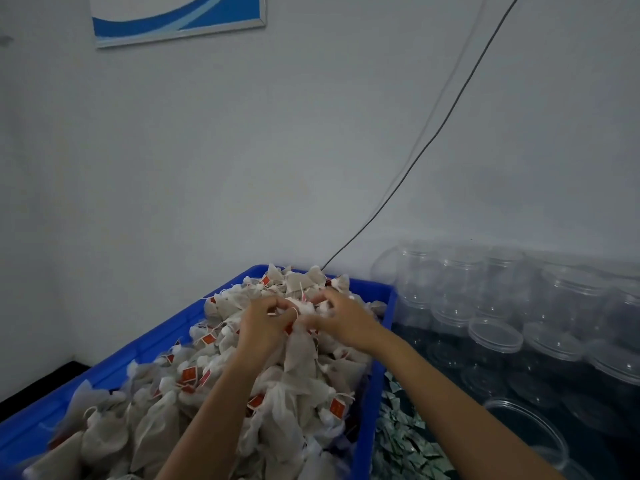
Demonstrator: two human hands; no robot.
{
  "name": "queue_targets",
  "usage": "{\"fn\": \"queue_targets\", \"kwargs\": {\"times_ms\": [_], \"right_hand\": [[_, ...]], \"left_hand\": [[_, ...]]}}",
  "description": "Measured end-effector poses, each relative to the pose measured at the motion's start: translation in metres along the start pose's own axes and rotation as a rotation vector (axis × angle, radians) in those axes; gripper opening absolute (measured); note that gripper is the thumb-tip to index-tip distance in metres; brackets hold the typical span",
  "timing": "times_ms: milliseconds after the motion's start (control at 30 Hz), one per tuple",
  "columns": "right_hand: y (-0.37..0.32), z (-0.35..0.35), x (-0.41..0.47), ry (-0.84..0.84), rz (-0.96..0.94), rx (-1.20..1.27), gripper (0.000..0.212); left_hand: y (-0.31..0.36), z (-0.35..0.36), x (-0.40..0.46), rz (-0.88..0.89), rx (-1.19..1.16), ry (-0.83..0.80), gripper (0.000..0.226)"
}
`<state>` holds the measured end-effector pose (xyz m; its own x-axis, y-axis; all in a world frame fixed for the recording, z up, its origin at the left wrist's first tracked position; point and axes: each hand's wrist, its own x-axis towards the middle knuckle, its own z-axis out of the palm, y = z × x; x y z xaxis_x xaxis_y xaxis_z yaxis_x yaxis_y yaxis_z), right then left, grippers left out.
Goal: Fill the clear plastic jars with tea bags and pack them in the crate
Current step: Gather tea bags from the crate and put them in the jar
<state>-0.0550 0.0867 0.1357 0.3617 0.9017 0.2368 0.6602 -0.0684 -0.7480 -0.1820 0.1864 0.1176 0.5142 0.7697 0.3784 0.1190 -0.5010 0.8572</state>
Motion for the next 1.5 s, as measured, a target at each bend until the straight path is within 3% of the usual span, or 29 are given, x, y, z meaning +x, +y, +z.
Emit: {"fn": "queue_targets", "kwargs": {"times_ms": [33, 133, 200, 300, 367, 500, 633, 733, 867, 967, 1100, 1200, 1267, 1500], "right_hand": [[0.0, 0.007, -0.002, -0.034, -0.007, -0.034, 0.05], [0.004, 0.023, -0.009, 0.008, -0.037, -0.061, 0.027], [0.009, 0.027, -0.015, 0.056, -0.054, -0.062, 0.025], [0.018, 0.028, -0.021, 0.102, 0.01, 0.143, 0.015], [0.02, 0.024, -0.022, 0.183, 0.045, 0.299, 0.006], [0.017, 0.01, -0.014, 0.311, 0.164, 0.36, 0.02], [0.013, 0.002, -0.009, 0.361, 0.135, 0.333, 0.009], [0.01, -0.002, -0.01, 0.313, 0.079, 0.348, 0.011], [0.0, -0.014, -0.018, 0.189, -0.026, 0.348, 0.015], [-0.01, -0.028, -0.025, 0.134, -0.07, 0.354, 0.017], [-0.017, -0.049, -0.038, 0.147, -0.073, 0.386, 0.018], [-0.016, -0.062, -0.049, 0.192, -0.059, 0.371, 0.02], [-0.012, -0.068, -0.056, 0.207, -0.039, 0.344, 0.021], [0.007, -0.091, -0.079, 0.271, 0.06, 0.321, 0.02]], "left_hand": [[0.002, 0.002, -0.001, -0.003, 0.014, -0.017, 0.013], [0.002, 0.005, -0.004, -0.054, 0.052, -0.061, 0.01], [0.0, 0.0, -0.004, -0.056, 0.042, -0.116, 0.01], [0.0, -0.01, -0.001, -0.06, 0.023, -0.164, 0.016], [0.001, -0.014, 0.0, -0.108, -0.099, -0.103, 0.009], [0.0, -0.023, 0.007, -0.173, -0.256, 0.122, 0.009], [-0.003, -0.022, 0.01, -0.246, -0.291, 0.141, 0.014], [0.001, -0.016, 0.005, -0.182, -0.219, 0.102, 0.021], [0.01, -0.01, -0.004, 0.101, -0.06, -0.088, 0.024], [0.016, -0.003, -0.004, 0.189, 0.177, -0.167, 0.032], [0.015, -0.013, 0.006, -0.116, 0.386, 0.146, 0.031], [0.004, -0.016, 0.006, -0.27, 0.82, -0.077, 0.041], [-0.007, -0.011, 0.007, -0.368, 0.821, -0.2, 0.053], [-0.014, -0.005, 0.016, -0.513, 0.79, -0.152, 0.062]]}}
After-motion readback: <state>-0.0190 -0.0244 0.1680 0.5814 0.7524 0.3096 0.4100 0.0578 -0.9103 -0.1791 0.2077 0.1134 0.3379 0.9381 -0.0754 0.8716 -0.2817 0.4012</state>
